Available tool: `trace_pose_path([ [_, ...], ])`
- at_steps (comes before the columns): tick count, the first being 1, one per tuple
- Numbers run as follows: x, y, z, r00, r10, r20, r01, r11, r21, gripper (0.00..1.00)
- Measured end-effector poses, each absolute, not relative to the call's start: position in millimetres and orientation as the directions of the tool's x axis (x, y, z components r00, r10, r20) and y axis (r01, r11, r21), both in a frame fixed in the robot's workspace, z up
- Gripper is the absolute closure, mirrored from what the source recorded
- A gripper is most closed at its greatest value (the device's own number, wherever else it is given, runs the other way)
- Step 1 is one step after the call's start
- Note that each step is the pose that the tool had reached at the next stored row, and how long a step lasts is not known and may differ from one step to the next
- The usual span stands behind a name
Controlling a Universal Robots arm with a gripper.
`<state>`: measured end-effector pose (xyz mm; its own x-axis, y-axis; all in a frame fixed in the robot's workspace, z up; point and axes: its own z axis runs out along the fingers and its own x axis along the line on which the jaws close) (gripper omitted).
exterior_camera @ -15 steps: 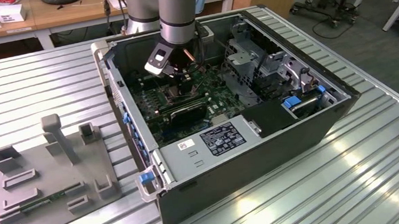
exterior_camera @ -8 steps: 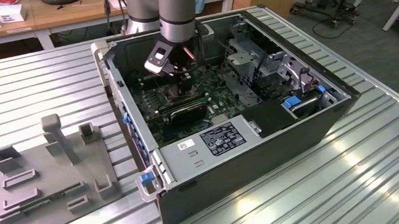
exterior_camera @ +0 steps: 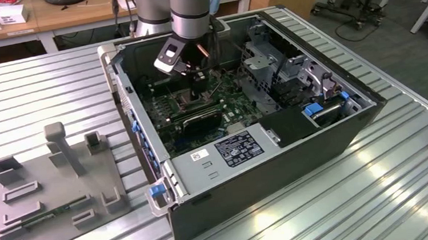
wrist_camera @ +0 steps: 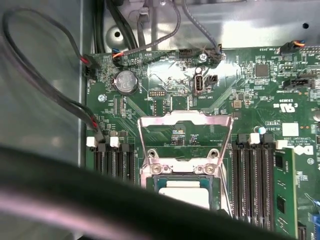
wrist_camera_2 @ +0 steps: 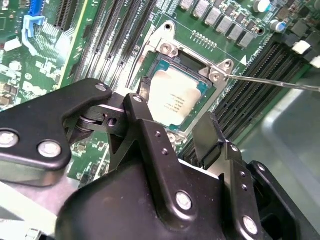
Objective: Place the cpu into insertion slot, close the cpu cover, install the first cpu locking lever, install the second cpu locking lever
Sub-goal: 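Place the cpu into insertion slot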
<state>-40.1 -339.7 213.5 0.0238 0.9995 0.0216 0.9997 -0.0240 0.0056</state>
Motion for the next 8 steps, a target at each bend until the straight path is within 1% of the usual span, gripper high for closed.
trace_pose_path([
  [8, -40.1, -339.7, 214.7, 0.024, 0.999, 0.022, 1.0, -0.024, 0.006, 0.39],
])
